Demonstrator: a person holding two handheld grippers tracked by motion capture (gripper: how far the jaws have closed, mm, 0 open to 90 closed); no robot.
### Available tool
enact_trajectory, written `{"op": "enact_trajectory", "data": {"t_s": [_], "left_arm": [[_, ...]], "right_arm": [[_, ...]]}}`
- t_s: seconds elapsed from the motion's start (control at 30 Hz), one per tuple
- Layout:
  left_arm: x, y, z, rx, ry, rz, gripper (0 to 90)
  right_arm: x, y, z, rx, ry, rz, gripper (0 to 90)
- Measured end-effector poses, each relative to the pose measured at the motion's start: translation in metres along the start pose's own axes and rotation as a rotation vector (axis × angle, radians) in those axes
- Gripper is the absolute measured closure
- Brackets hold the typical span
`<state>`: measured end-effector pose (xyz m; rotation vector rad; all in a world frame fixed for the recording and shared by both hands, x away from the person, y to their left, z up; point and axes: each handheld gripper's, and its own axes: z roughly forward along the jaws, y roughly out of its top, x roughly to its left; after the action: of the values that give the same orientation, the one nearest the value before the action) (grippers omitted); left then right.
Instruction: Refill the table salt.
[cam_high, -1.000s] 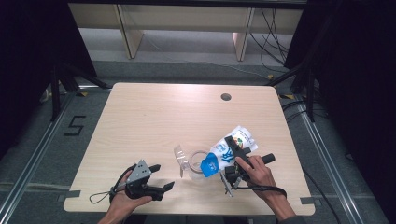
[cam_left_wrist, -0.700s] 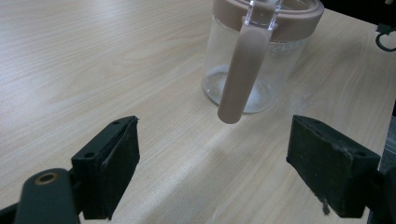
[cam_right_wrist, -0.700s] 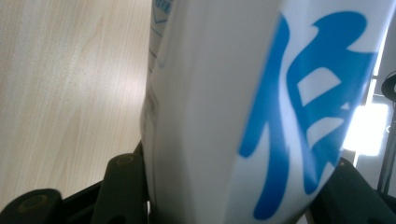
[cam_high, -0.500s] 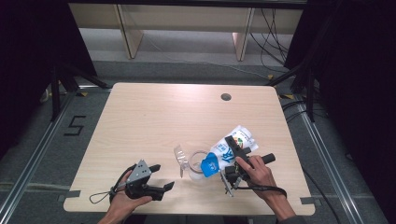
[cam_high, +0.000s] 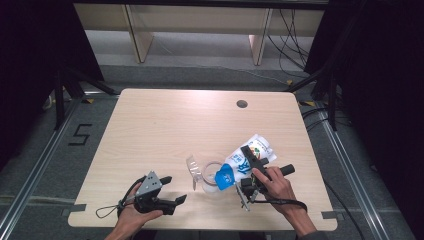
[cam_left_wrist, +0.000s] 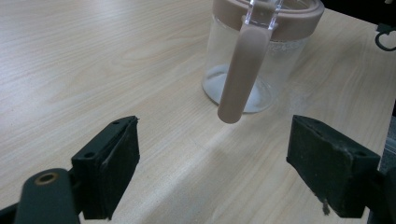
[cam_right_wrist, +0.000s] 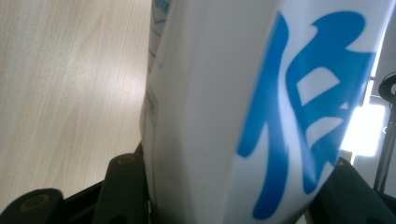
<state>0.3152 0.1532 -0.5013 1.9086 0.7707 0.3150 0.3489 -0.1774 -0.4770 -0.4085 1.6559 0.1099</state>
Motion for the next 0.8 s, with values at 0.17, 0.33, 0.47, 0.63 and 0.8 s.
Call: {"op": "enact_trajectory", "data": {"t_s": [0.17, 0.33, 0.47, 0.63, 0.8], "left_arm": [[-0.0011, -0.0005, 0.0003, -0.003, 0.004, -0.023, 16.4], [-0.0008, -0.0002, -0.0002, 0.002, 0.006, -0.011, 16.4], [-0.0003, -0.0001, -0.0002, 0.001, 0.003, -0.002, 16.4], [-0.0015, -0.0006, 0.0003, -0.001, 0.003, -0.025, 16.4], [-0.0004, -0.0001, -0.0002, 0.001, 0.003, 0.000, 16.4]], "right_arm": [[-0.0001, 0.0000, -0.0002, 0.001, -0.001, -0.001, 50.9], [-0.0003, 0.0005, -0.0012, 0.018, 0.009, -0.001, 50.9], [0.0005, 0.0005, -0.0004, 0.007, -0.003, 0.007, 51.0], [0.0008, 0.0006, -0.0011, 0.015, 0.006, 0.010, 51.1], [-0.0021, 0.0009, 0.0005, -0.007, -0.001, -0.030, 51.1]]}}
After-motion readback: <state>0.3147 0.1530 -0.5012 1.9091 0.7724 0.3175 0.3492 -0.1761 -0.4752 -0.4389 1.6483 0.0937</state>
